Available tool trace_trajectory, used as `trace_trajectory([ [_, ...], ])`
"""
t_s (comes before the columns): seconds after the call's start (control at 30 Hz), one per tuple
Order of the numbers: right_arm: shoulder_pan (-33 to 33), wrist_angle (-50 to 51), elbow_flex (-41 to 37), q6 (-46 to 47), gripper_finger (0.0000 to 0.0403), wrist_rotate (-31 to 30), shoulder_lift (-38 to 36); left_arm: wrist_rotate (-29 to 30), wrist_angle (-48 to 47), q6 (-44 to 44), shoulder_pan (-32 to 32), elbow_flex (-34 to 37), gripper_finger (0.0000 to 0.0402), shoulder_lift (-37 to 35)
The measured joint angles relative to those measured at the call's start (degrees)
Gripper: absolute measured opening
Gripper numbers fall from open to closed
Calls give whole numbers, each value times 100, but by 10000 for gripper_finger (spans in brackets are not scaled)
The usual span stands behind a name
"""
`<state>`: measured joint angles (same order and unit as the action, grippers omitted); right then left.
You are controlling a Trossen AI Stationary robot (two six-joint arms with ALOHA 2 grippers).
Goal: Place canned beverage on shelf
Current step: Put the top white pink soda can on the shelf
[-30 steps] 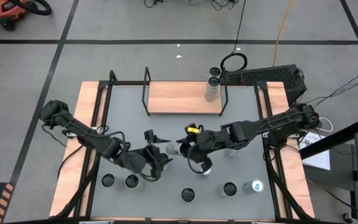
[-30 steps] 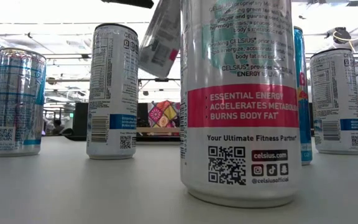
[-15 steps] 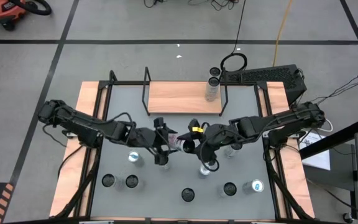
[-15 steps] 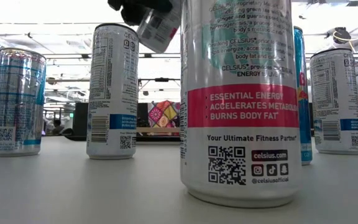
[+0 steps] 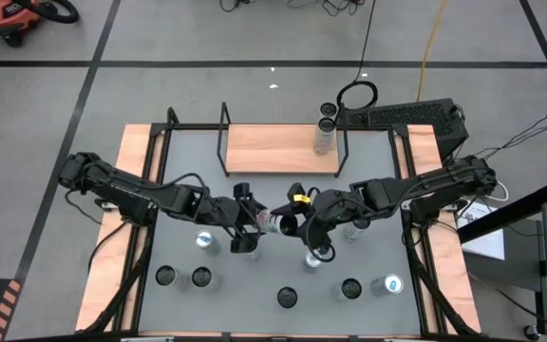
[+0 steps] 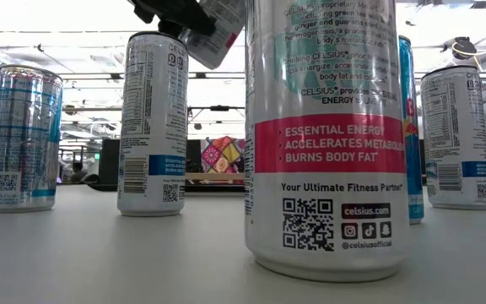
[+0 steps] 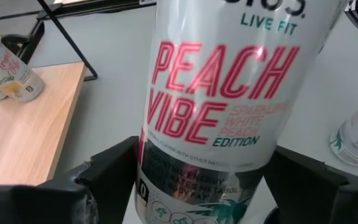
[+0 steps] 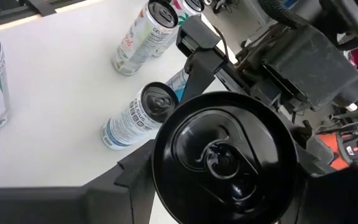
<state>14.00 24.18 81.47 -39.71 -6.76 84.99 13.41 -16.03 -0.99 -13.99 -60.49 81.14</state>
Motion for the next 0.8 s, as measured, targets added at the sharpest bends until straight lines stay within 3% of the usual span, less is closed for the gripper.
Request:
trace_trajectory([
  [0.3, 0, 7, 0, 242, 196, -28, 0, 15, -20, 33, -3, 0, 249, 2],
  [0.57, 0, 98, 2, 835, 205, -163, 0, -17, -20, -60, -3, 0, 249, 4],
  [0.8, 92, 154, 19, 2305, 263, -833, -22, 306, 26, -34, -3, 2, 250, 11],
])
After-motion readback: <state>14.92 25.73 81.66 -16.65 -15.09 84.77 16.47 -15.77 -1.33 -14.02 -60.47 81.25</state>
